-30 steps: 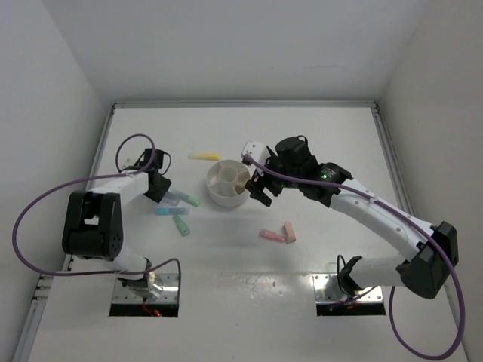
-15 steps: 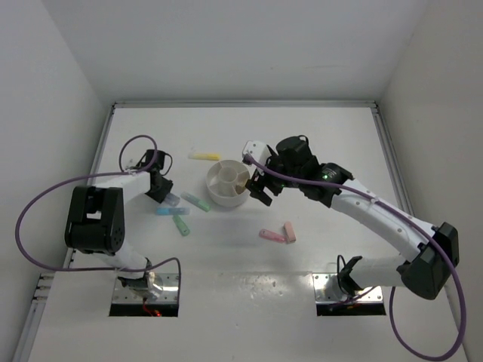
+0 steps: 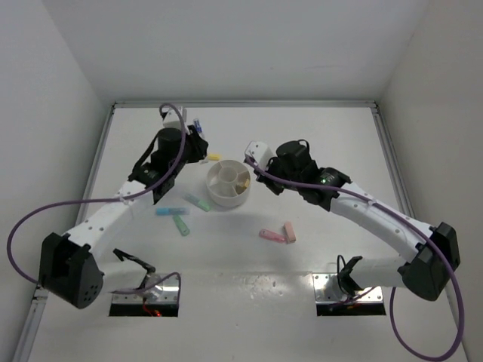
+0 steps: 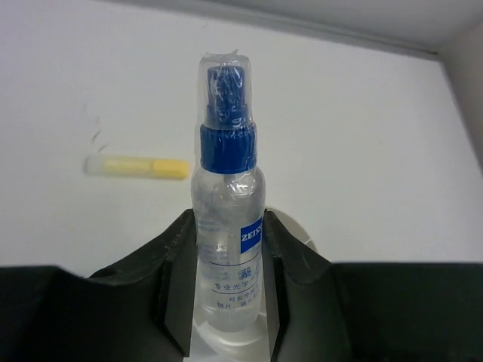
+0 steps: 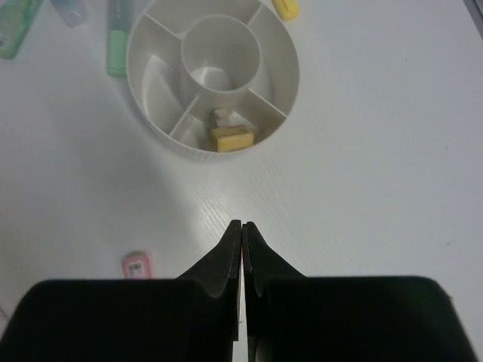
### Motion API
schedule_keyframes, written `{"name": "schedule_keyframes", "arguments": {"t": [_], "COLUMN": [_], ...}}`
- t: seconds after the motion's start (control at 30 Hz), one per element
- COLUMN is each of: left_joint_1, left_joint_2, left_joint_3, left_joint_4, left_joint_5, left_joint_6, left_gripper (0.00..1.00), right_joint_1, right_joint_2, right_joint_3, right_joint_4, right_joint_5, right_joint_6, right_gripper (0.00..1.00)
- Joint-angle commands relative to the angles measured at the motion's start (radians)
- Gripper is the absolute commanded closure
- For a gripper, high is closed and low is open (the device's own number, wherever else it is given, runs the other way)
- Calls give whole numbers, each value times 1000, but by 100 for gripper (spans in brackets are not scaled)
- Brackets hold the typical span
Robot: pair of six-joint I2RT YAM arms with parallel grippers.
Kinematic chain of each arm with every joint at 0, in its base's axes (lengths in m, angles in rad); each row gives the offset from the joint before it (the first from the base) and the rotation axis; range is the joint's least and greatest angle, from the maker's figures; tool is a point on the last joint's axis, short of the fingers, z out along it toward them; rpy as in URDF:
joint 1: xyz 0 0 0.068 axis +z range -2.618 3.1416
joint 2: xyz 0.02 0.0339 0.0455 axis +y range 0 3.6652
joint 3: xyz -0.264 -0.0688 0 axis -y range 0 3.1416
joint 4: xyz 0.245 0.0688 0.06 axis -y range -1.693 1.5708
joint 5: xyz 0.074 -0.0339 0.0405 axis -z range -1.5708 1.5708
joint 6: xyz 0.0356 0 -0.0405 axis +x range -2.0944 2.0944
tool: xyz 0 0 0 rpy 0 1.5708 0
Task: Sort the stationery into containers
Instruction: Pick up the stationery from the center of the board, then place the stationery in the storage box.
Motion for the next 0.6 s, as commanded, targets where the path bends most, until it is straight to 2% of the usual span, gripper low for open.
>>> {"name": "schedule_keyframes", "arguments": {"t": [0.0, 0.03, 0.07, 0.13, 0.17, 0.2, 0.27, 0.37, 0.57], "left_joint_1": [64, 99, 114, 125, 125, 125, 87, 56, 38], "left_joint_2": [-15, -15, 5, 40, 87, 113, 173, 184, 151], "left_joint_3": [-168, -197, -221, -263, -263, -272, -257, -257, -228], "left_joint_4": [371, 432, 560, 665, 777, 814, 894, 954, 922], "left_joint_5": [323, 443, 519, 669, 706, 749, 749, 705, 682], "left_joint_6": [182, 163, 150, 141, 115, 115, 144, 153, 173], "left_gripper": [100, 100, 100, 100, 100, 100, 100, 100, 100], "right_joint_1": [-4, -4, -4, -4, -4, -4, -4, -4, -4], "right_joint_2": [-29, -29, -40, -40, -40, -40, -40, -29, -20], "right_joint_3": [-33, -42, -53, -64, -64, -64, -64, -64, -73], "right_joint_4": [81, 92, 104, 104, 114, 114, 114, 105, 104], "right_joint_5": [112, 123, 123, 123, 123, 114, 114, 101, 91], "right_joint_6": [8, 8, 8, -1, -1, -1, -10, -10, -10], "right_gripper": [100, 100, 100, 100, 100, 100, 100, 100, 100]}}
